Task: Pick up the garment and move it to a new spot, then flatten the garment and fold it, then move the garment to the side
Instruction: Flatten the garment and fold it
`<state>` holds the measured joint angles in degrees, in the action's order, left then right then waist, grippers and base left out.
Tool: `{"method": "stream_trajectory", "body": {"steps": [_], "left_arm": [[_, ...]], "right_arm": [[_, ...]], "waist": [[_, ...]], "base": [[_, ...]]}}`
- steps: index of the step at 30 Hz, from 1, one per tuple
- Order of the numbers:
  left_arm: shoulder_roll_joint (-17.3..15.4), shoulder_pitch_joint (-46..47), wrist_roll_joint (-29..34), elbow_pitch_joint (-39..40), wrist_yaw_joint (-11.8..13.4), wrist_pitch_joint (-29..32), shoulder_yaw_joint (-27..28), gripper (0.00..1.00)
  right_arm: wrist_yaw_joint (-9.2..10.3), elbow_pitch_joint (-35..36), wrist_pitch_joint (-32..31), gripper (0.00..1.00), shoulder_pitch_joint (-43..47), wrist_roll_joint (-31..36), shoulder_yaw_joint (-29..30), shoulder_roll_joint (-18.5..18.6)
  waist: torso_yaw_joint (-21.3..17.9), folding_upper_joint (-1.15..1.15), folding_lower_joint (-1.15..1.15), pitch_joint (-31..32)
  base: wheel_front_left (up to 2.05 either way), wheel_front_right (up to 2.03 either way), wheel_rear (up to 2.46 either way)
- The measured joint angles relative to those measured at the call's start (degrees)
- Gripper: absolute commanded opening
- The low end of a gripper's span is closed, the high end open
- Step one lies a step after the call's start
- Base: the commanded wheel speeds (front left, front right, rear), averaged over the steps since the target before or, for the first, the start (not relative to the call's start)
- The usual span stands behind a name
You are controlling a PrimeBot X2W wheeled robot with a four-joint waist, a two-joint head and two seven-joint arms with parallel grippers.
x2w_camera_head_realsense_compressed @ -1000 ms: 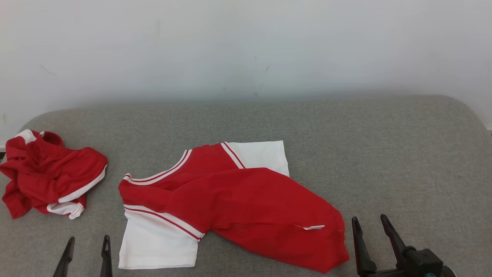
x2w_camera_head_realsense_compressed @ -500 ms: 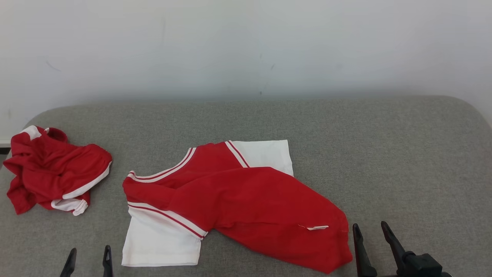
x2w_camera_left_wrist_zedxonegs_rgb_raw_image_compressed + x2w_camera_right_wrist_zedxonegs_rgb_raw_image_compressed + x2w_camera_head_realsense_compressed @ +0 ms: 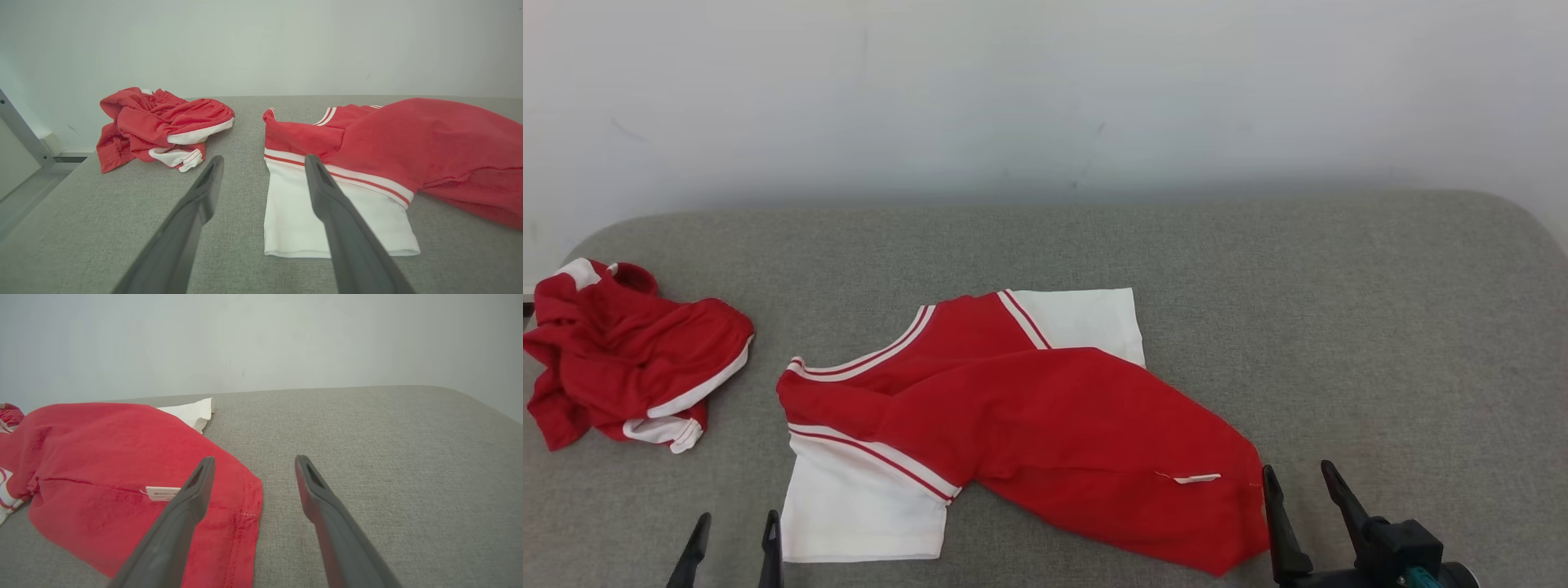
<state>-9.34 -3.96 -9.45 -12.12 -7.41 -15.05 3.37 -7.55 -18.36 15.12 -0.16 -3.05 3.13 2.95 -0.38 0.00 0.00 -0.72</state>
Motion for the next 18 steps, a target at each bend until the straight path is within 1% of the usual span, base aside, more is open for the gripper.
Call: {"method": "stream_trajectory", "body": {"steps": [5,9,14,18], "left_arm": [[-1.5,3.8,-1.7,-6.7,-0.1,0.0,-3.4,1.0],[-3.3,7.4,-5.0,-13.7,-0.1,0.0,-6.5,1.0],[-4.4,11.0,-8.2,-21.2,-0.1,0.0,-9.5,1.0],[-5.1,13.2,-10.4,-25.4,-0.1,0.0,-11.3,1.0]], "right_arm": [[0.0,-4.7,0.0,1.0,-3.4,0.2,0.0,0.0],[0.0,-8.9,0.0,1.0,-5.9,0.3,0.0,0.0],[0.0,-13.8,0.0,1.0,-8.5,0.4,0.0,0.0],[0.0,-16.6,0.0,1.0,-9.6,0.1,-0.5,0.0]], "waist": [[-0.3,0.0,0.0,-1.3],[-0.6,0.0,0.01,-2.7],[-0.8,0.0,0.01,-4.1],[-0.9,0.0,0.01,-4.6]], "base": [[0.0,0.0,0.0],[0.0,0.0,0.0],[0.0,0.0,0.0],[0.0,0.0,0.0]]}}
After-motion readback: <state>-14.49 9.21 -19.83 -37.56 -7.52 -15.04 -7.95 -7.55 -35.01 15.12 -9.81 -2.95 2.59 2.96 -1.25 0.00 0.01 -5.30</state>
